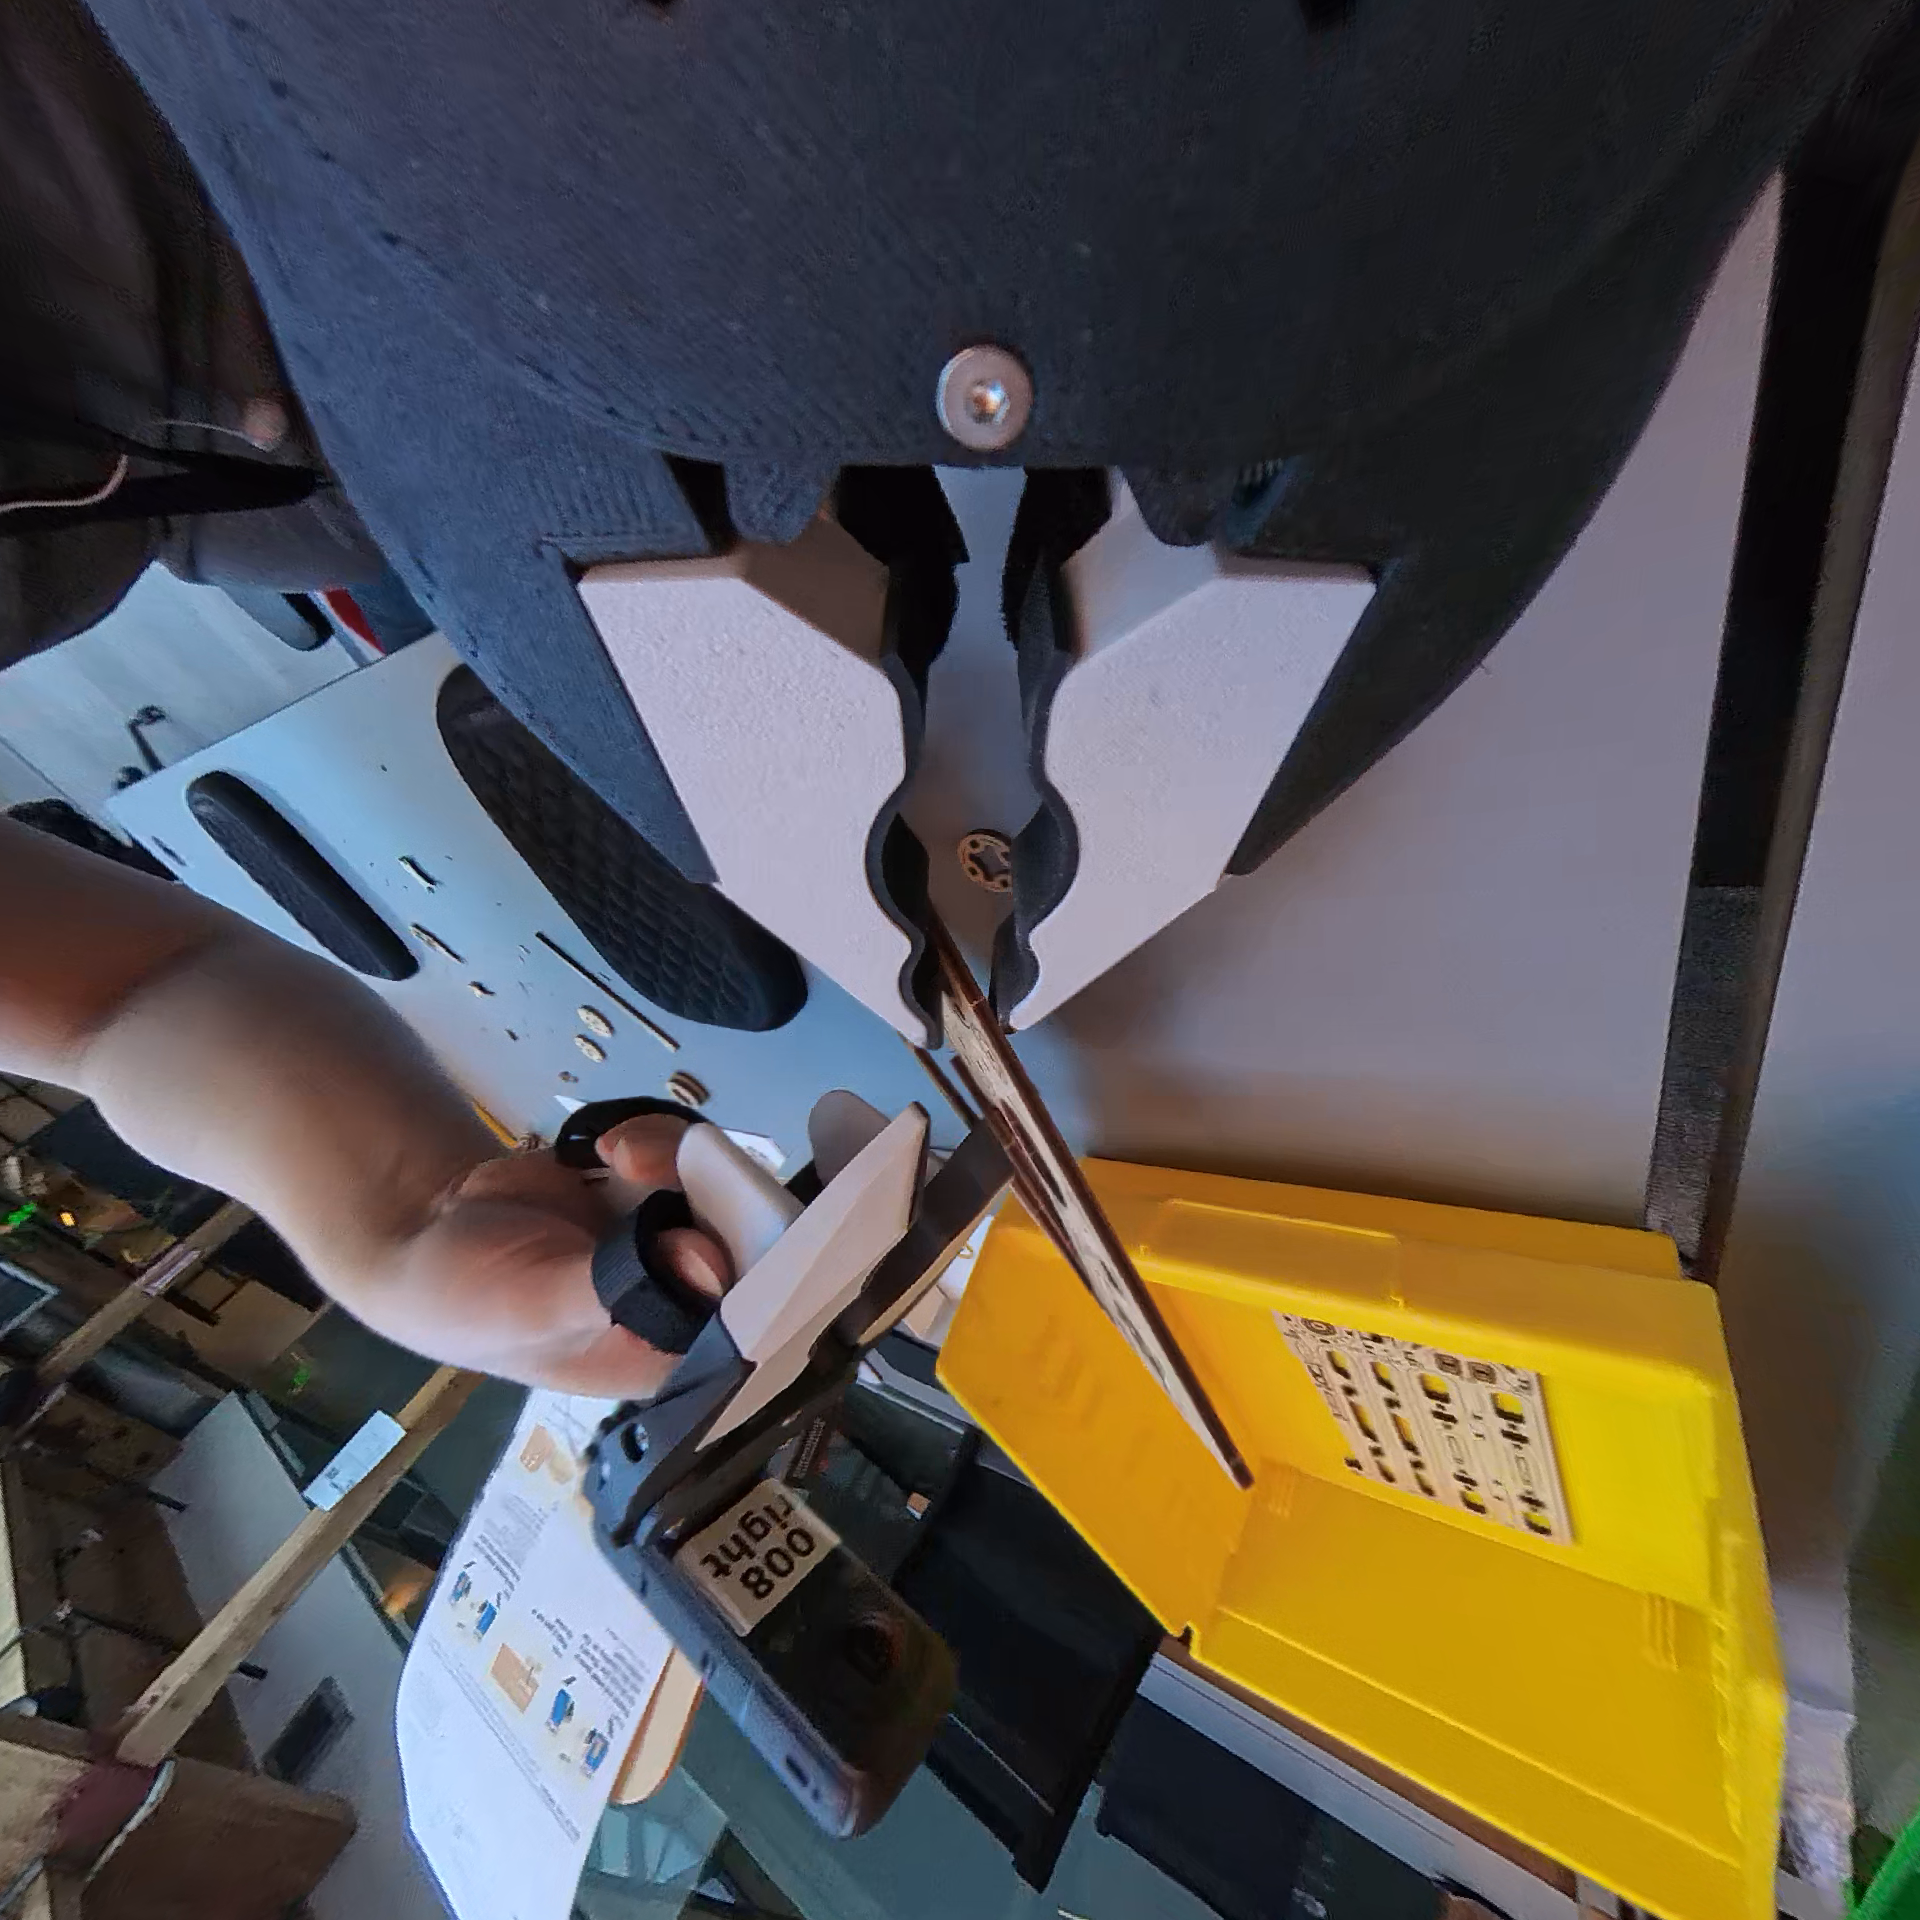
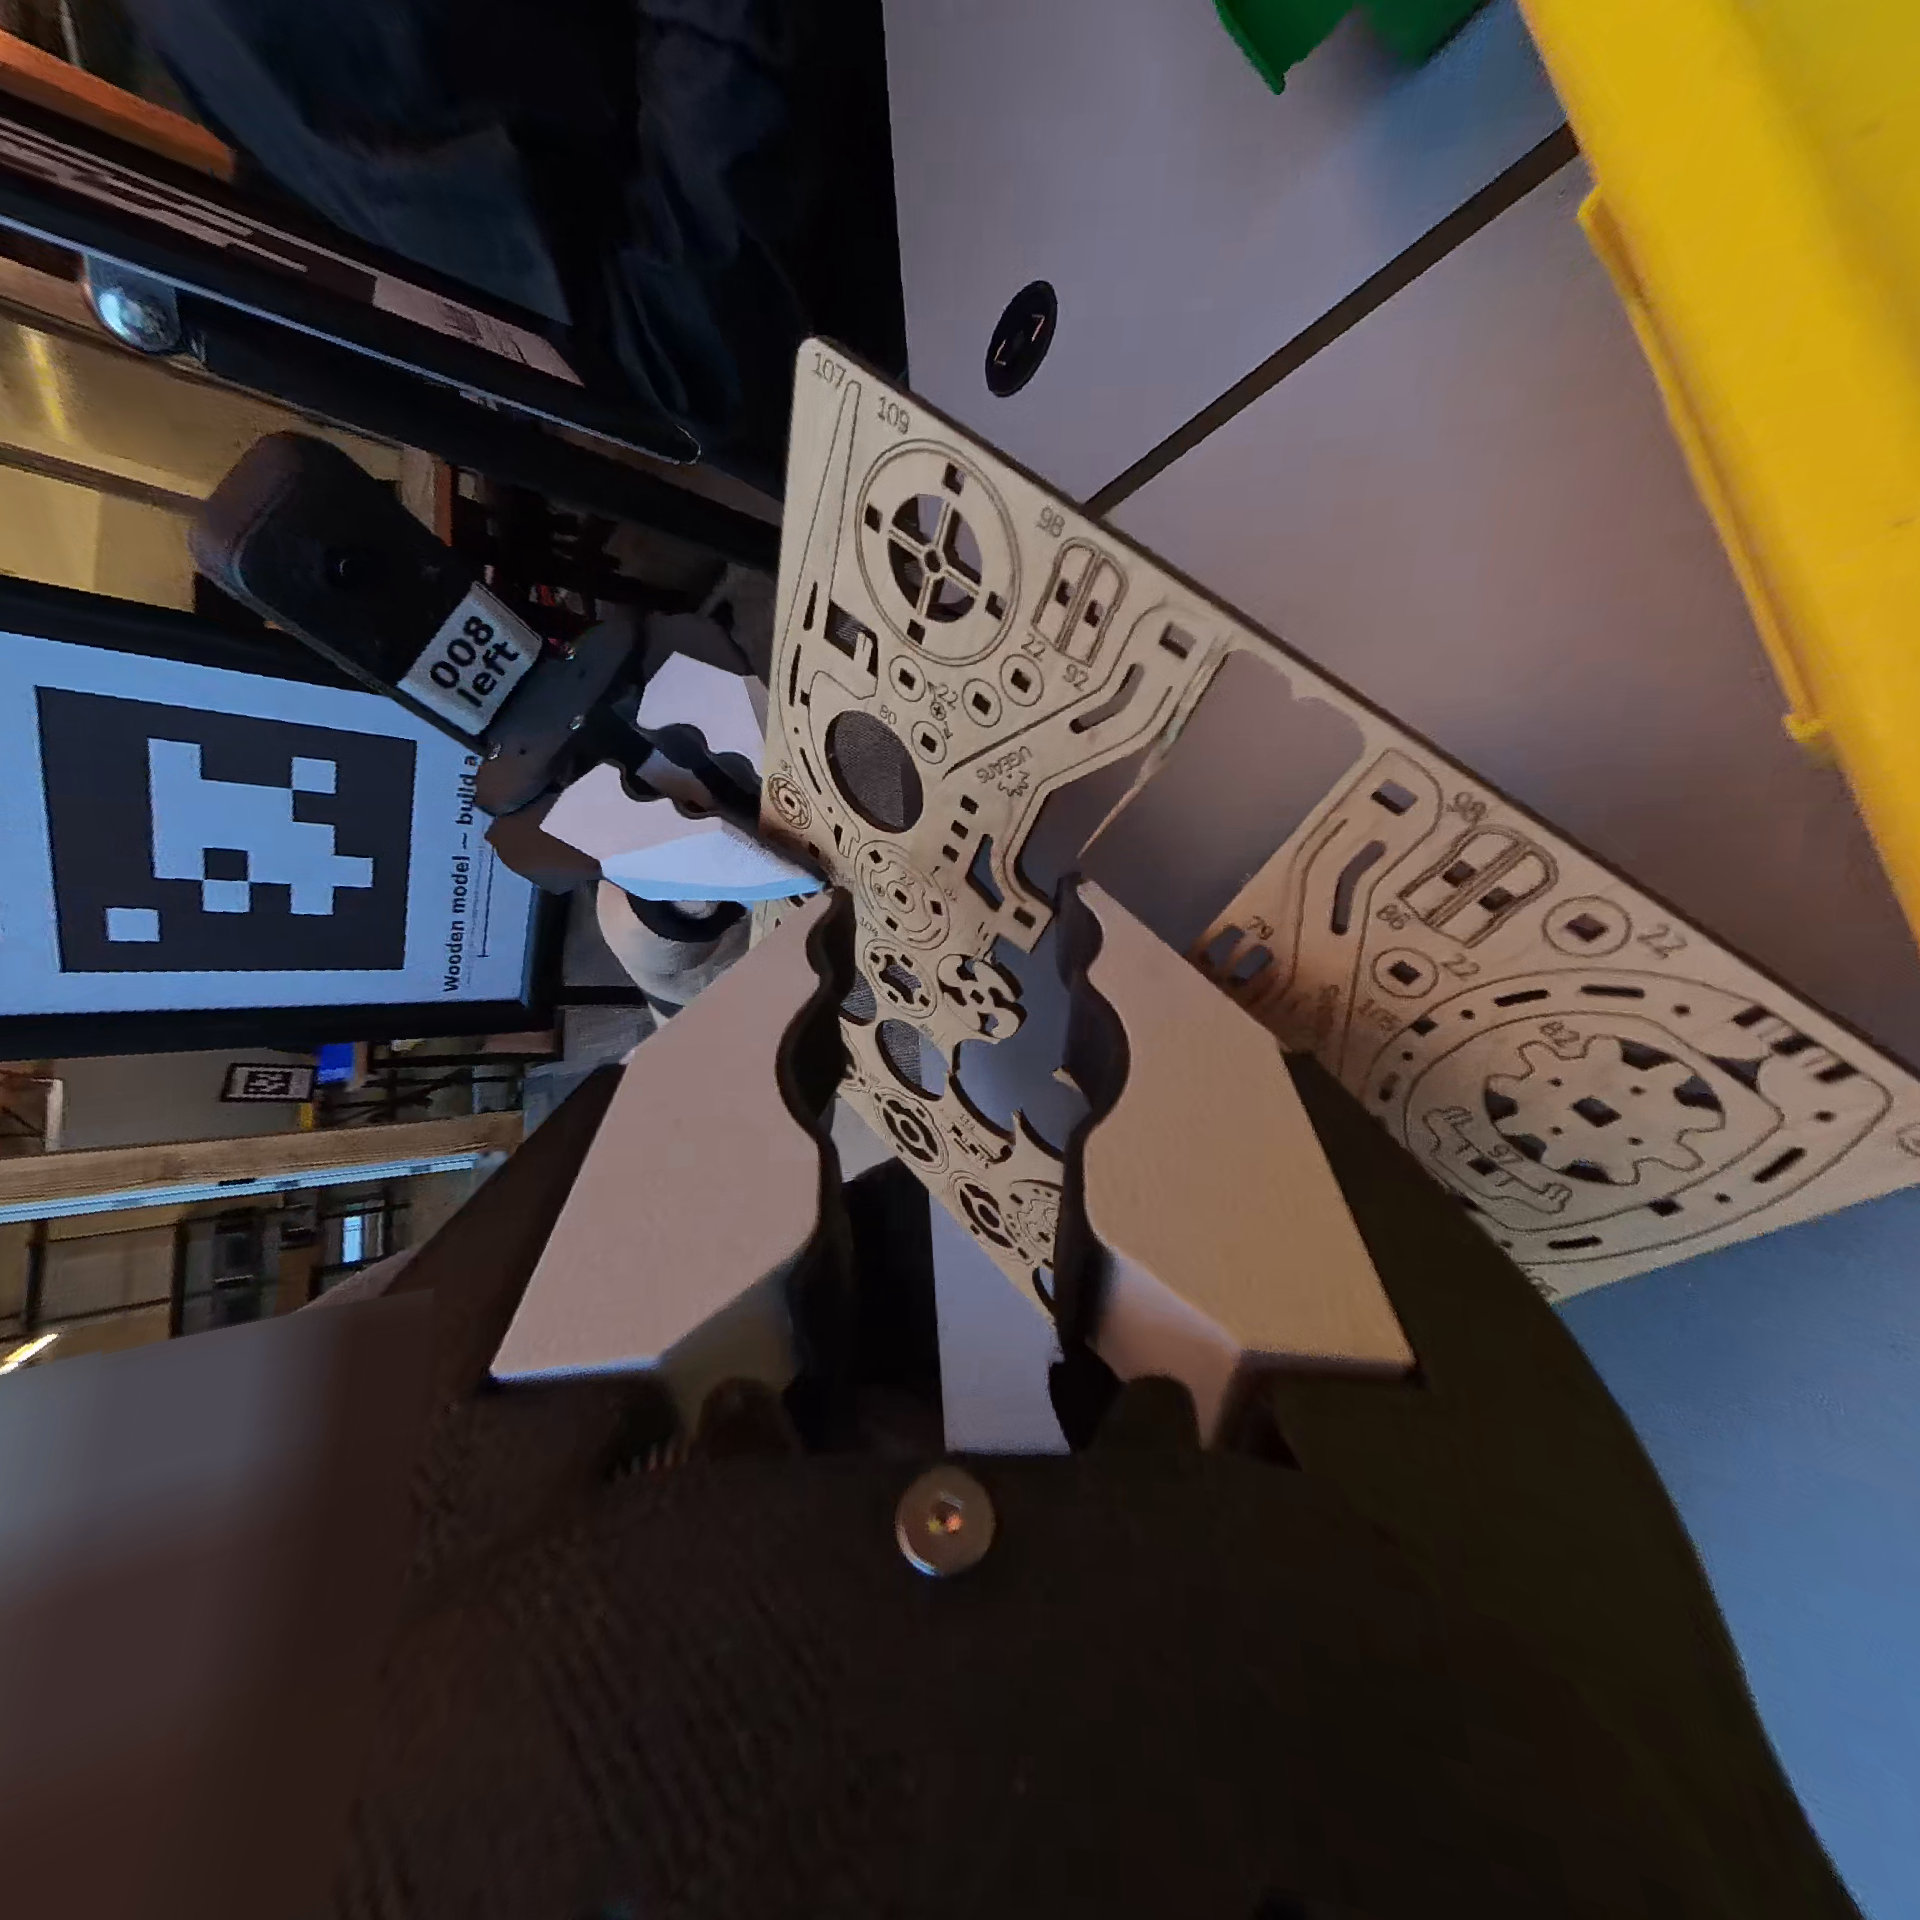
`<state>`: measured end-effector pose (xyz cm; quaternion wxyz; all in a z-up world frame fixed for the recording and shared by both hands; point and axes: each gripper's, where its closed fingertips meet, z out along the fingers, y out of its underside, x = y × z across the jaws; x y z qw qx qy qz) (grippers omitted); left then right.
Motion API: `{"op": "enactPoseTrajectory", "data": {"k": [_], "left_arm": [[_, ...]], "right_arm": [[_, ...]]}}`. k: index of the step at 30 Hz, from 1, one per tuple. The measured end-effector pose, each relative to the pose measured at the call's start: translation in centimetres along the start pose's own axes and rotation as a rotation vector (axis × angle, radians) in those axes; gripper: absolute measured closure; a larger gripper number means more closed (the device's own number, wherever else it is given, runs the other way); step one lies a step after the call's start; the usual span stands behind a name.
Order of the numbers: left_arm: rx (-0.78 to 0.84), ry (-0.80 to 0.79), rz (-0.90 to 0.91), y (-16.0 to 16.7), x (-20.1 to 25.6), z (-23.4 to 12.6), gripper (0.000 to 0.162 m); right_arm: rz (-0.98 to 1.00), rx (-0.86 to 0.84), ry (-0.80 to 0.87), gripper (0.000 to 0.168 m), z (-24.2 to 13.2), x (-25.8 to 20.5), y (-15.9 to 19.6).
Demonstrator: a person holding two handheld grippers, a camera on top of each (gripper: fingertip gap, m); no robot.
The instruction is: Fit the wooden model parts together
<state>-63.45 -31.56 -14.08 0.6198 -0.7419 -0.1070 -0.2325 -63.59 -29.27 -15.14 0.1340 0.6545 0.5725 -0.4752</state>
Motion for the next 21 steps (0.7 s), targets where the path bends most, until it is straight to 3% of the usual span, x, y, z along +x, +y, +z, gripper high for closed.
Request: {"op": "enactPoseTrajectory", "data": {"k": [8,17,21], "left_arm": [[0.036,-0.056,0.011,-0.2,0.0,-0.1,0.156],[0.12,-0.119,0.038,-0.9,0.3,-1.0,0.157],[0.141,-0.141,0.061,-0.9,0.7,-1.1,0.157]], "right_arm": [[0.02,-0.011,-0.018,0.115,-0.8,-1.7,1.5],[-0.04,0.453,-0.125,0.116,-2.6,-4.2,1.7],[-0.013,0.507,-0.166,0.112,-2.3,-4.4,1.7]]}}
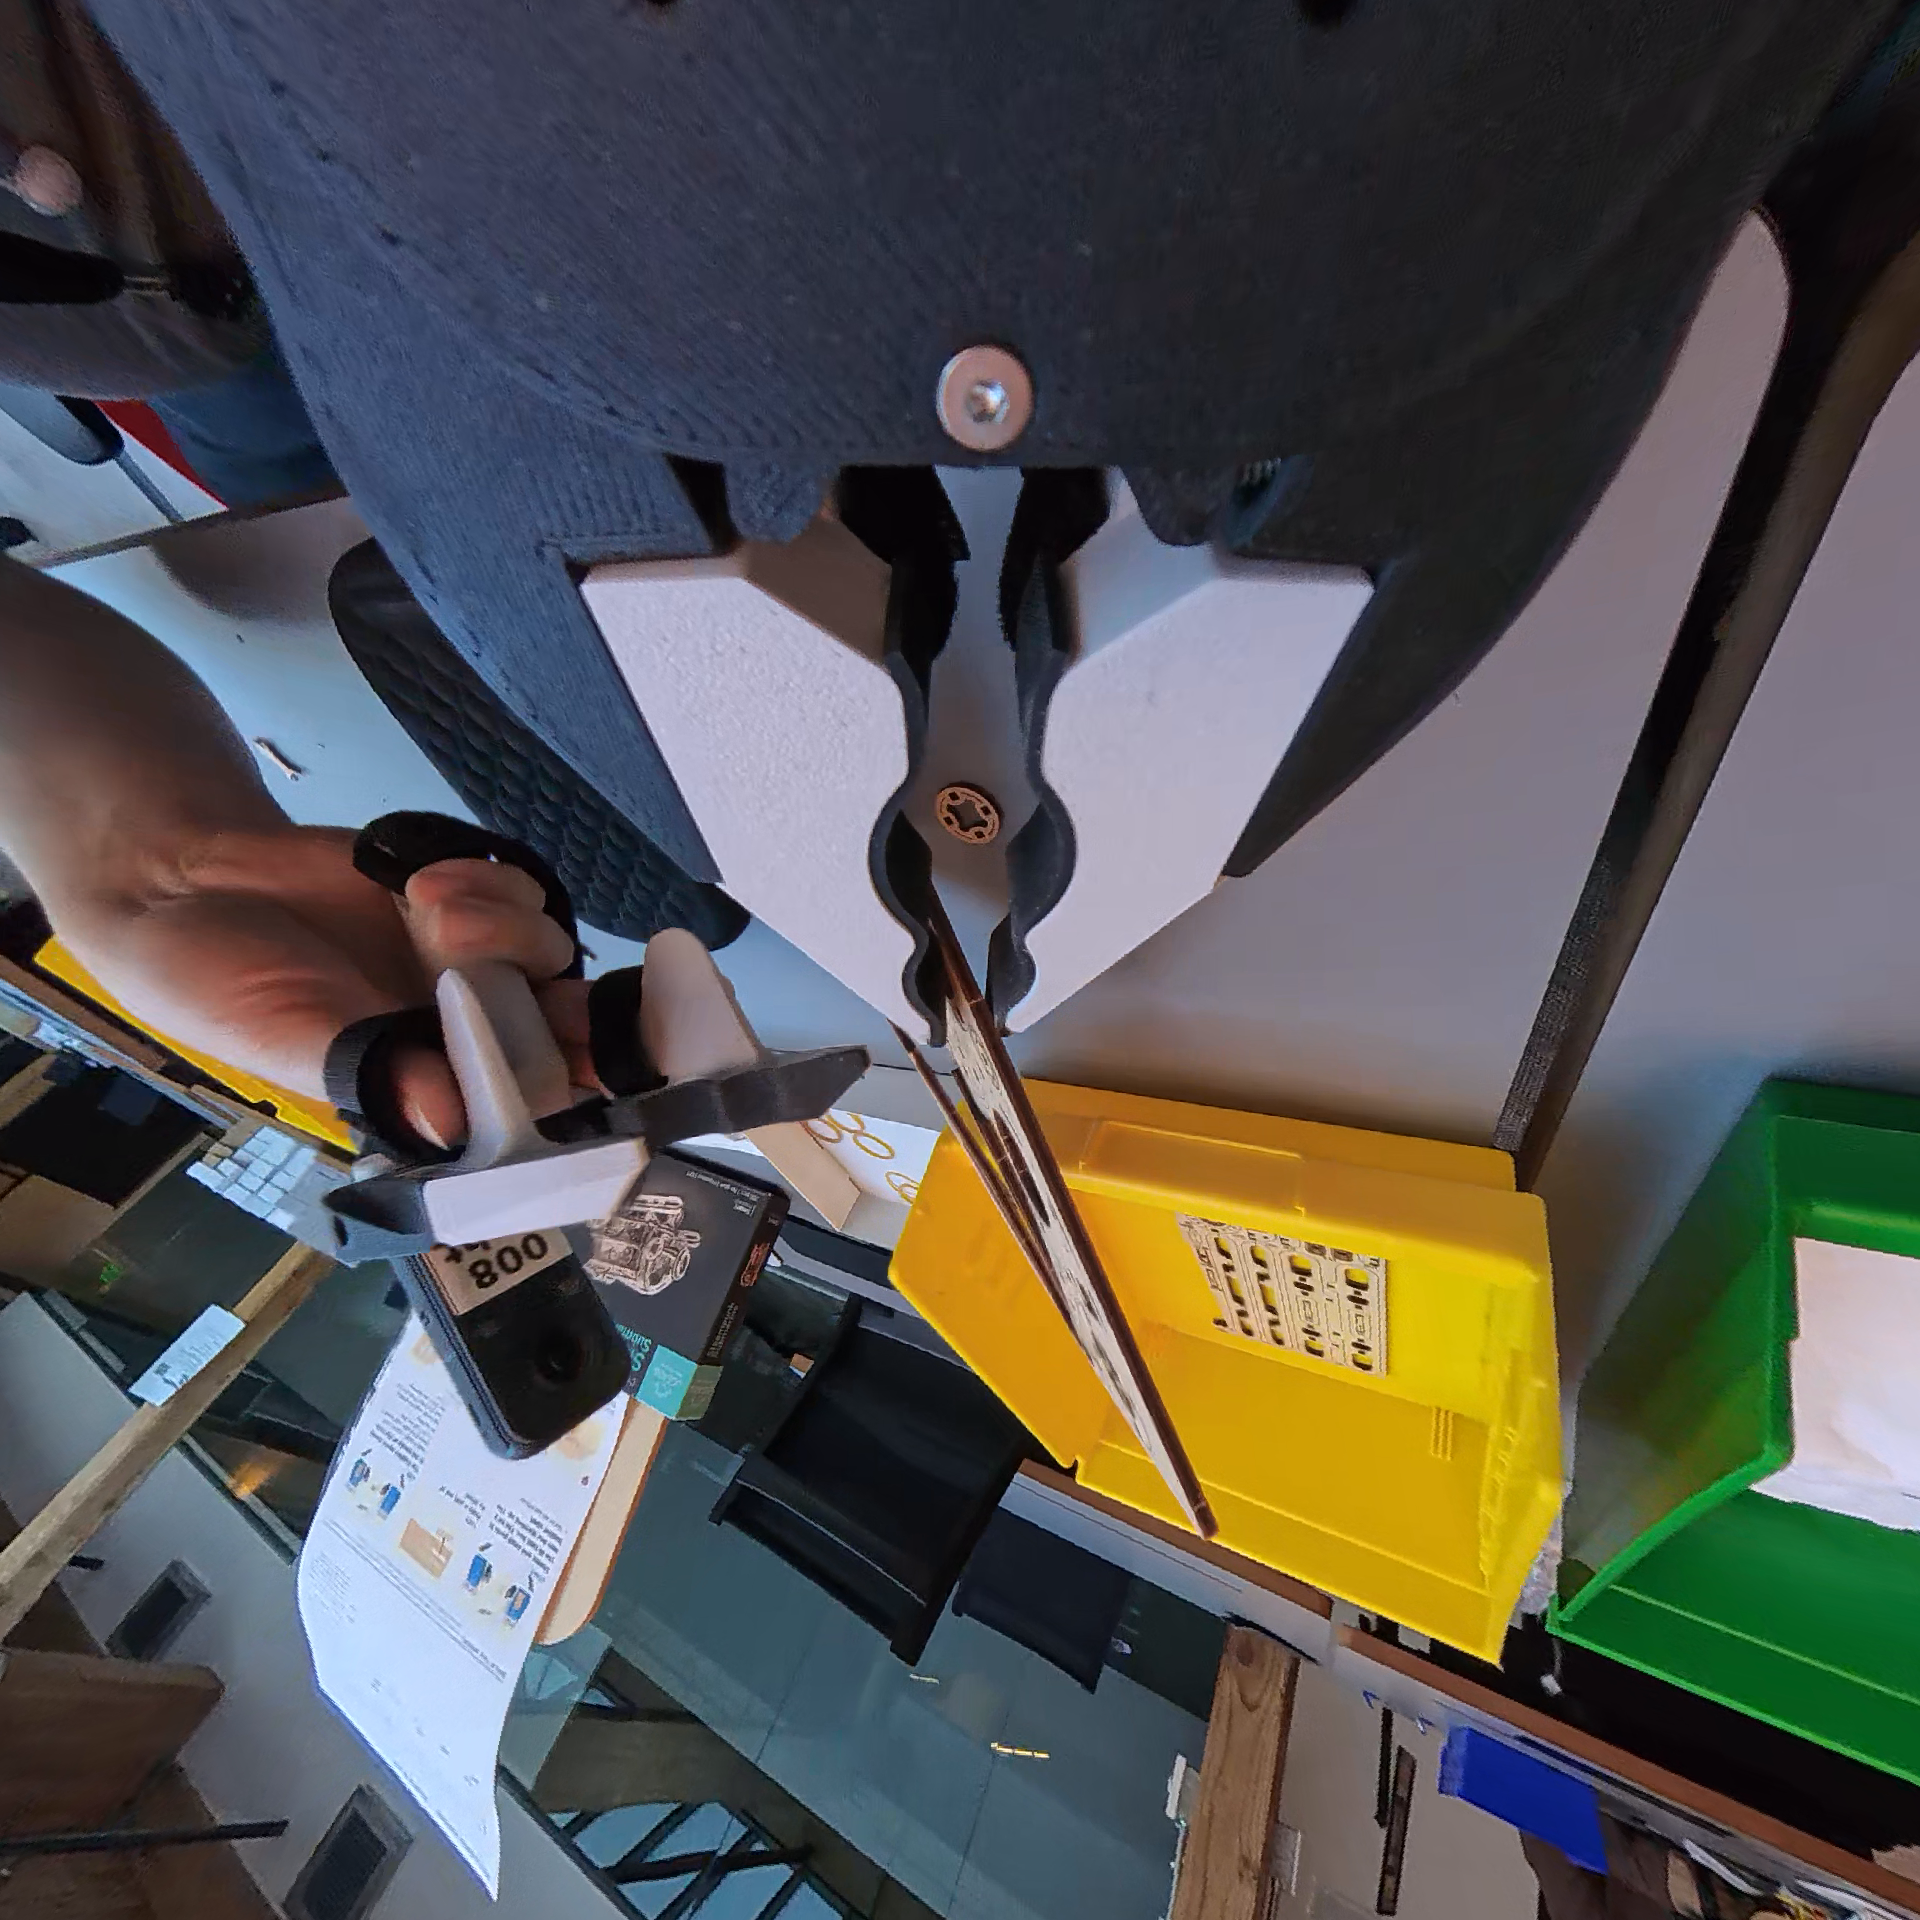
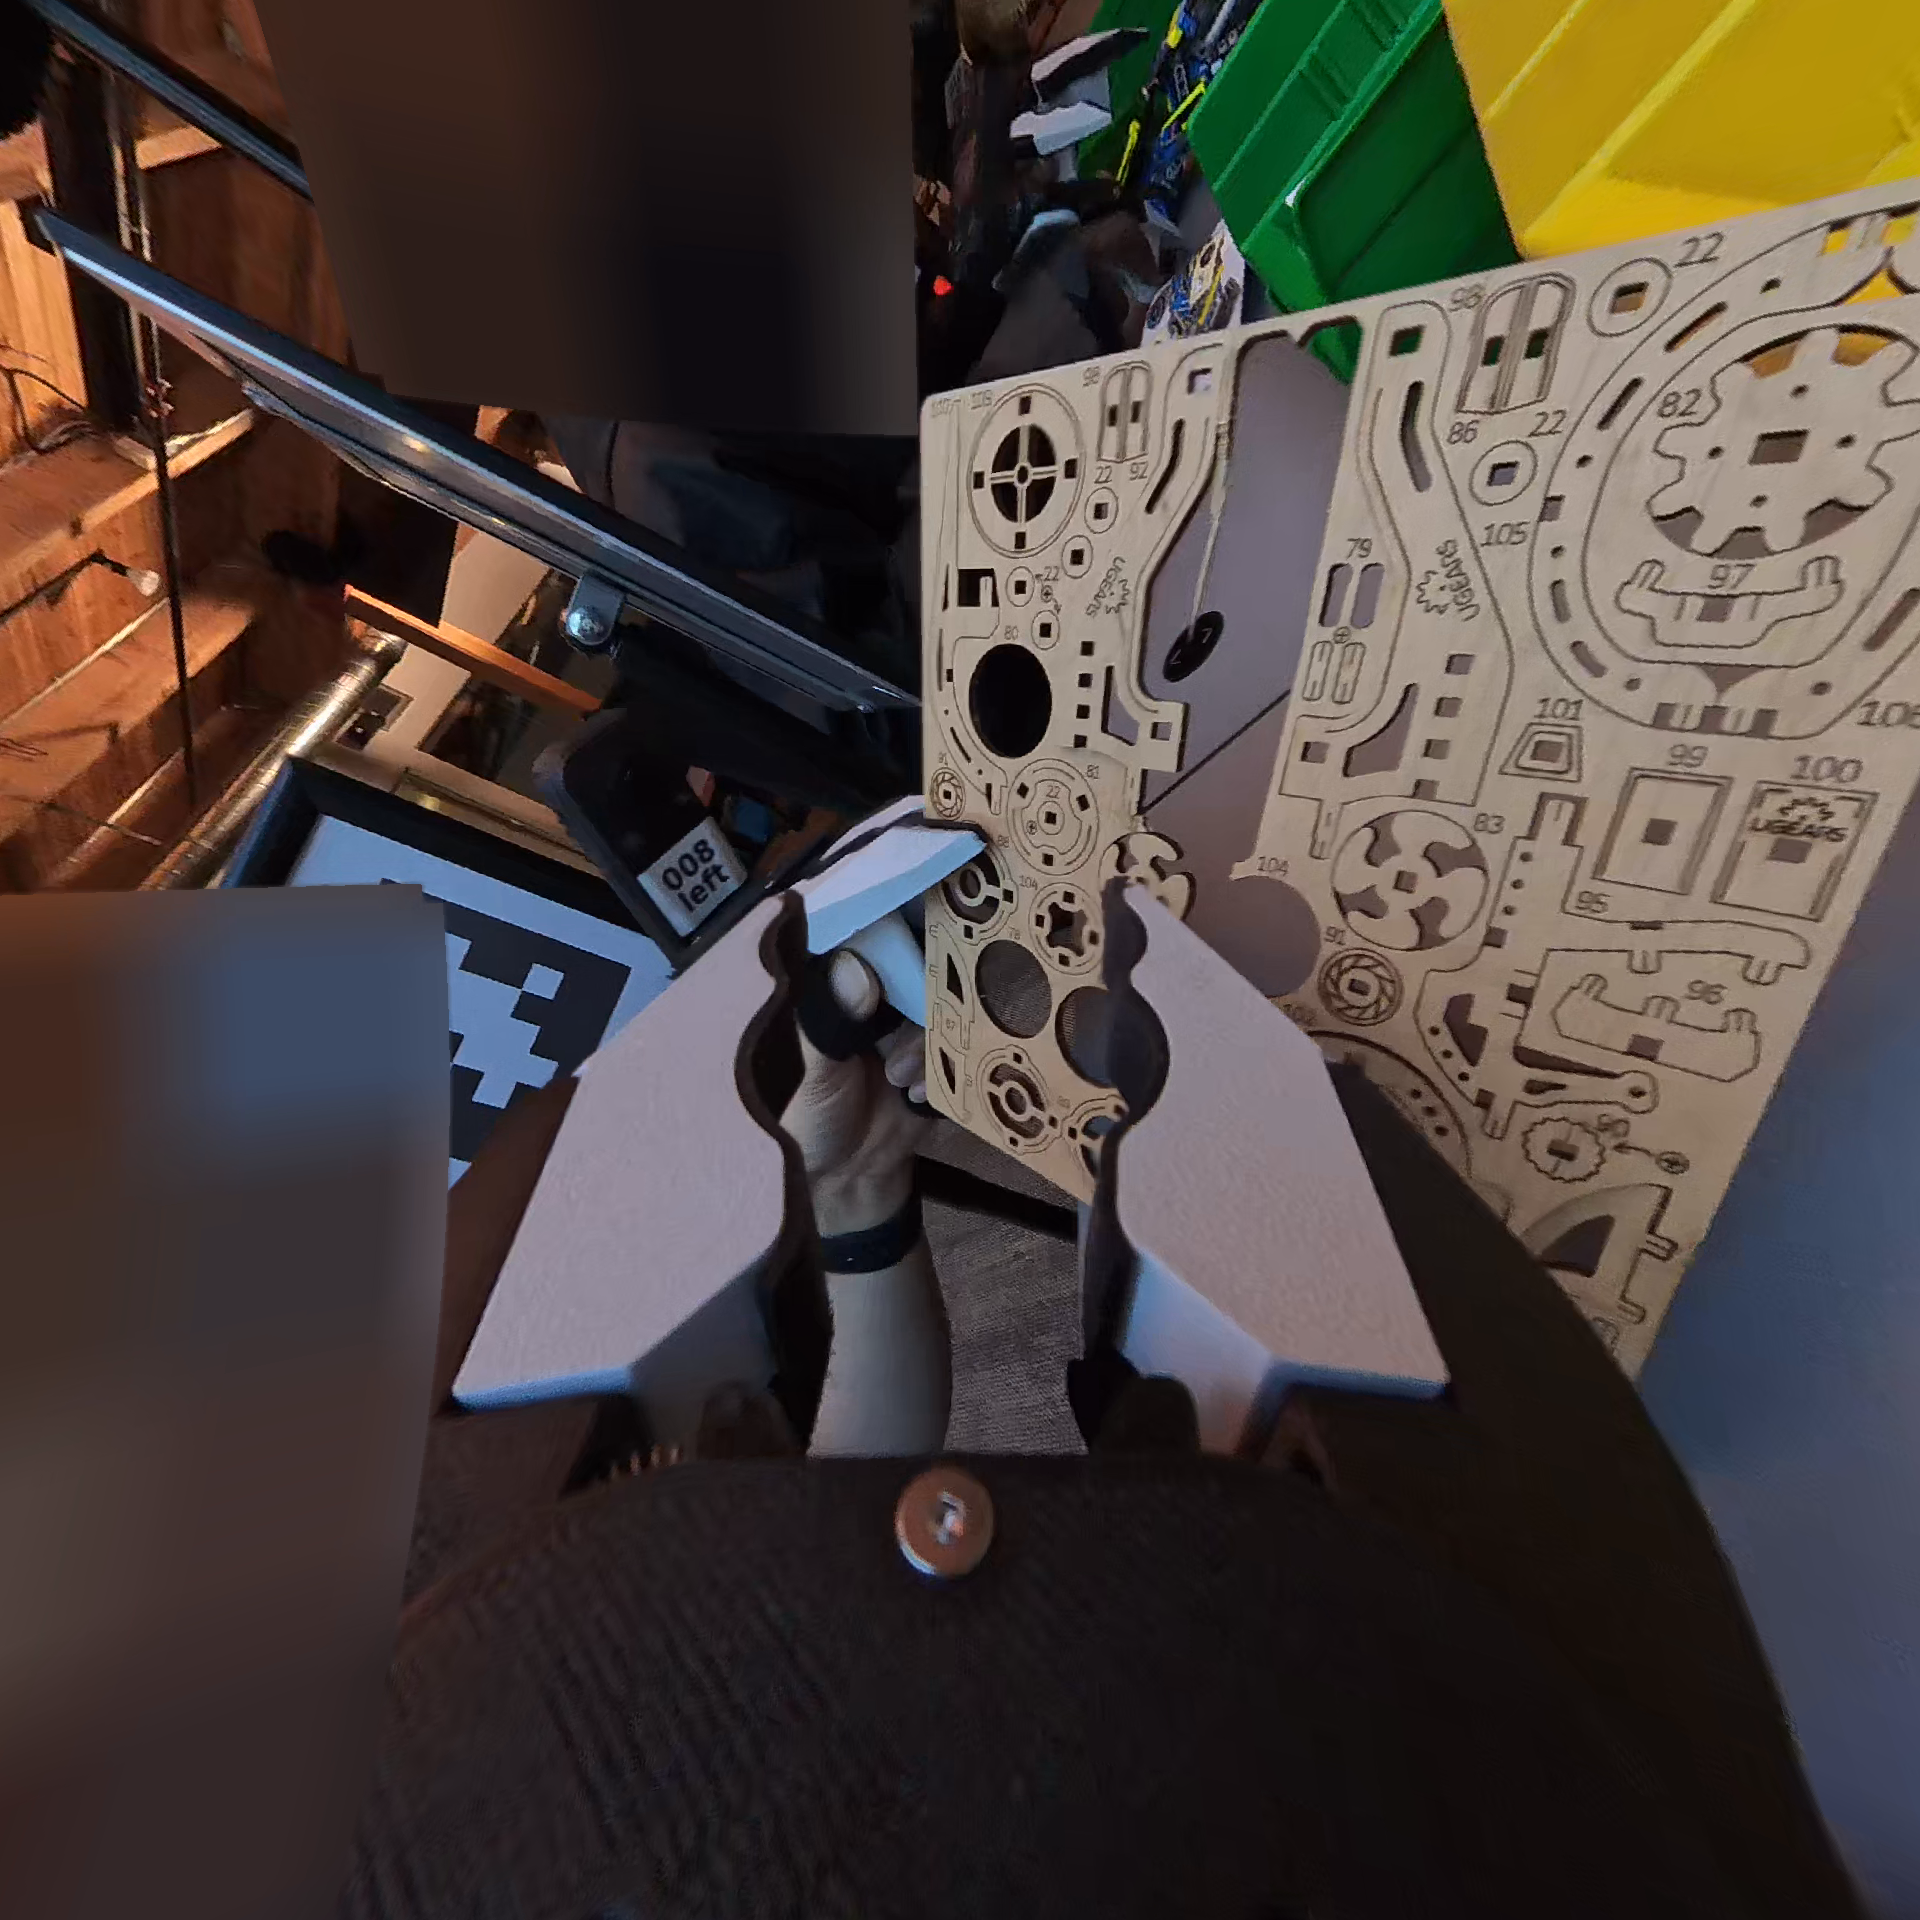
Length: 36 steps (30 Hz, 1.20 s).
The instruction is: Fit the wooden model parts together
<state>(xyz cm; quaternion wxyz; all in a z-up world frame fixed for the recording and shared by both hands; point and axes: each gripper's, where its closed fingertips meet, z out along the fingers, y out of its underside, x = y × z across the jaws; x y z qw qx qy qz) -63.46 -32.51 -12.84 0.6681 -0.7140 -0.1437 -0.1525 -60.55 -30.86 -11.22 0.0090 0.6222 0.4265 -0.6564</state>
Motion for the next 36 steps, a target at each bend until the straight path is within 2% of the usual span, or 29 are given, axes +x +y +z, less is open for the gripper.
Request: {"op": "enactPoseTrajectory", "data": {"k": [5,8,14,17,20,25,32,36], "left_arm": [[0.018,0.021,-0.004,-0.2,0.6,0.0,0.157],[0.028,0.027,0.005,-0.2,0.8,0.0,0.157],[0.043,0.031,0.029,-0.4,1.0,-0.1,0.157],[0.049,0.033,0.036,-0.4,1.1,-0.1,0.157],[0.064,0.03,0.024,-0.5,1.0,-0.1,0.157],[0.073,0.021,0.024,-0.7,1.2,0.0,0.157],[0.089,0.026,0.002,-0.8,1.0,0.0,0.157],[0.098,0.023,-0.001,-0.8,1.0,0.1,0.157]], "right_arm": [[-0.192,-0.002,0.051,0.116,0.5,1.2,-1.6],[-0.389,-0.09,0.088,0.117,1.0,1.7,-1.8],[-0.464,-0.33,0.086,0.116,1.8,1.8,-0.9],[-0.462,-0.427,0.113,0.121,2.0,2.0,-0.8],[-0.43,-0.465,0.154,0.118,2.3,1.9,-1.1],[-0.203,-0.522,0.142,0.114,2.5,1.4,-0.6],[-0.289,-0.59,0.135,0.116,2.6,1.7,-0.4],[-0.315,-0.51,0.198,0.135,2.8,2.8,-1.1]]}}
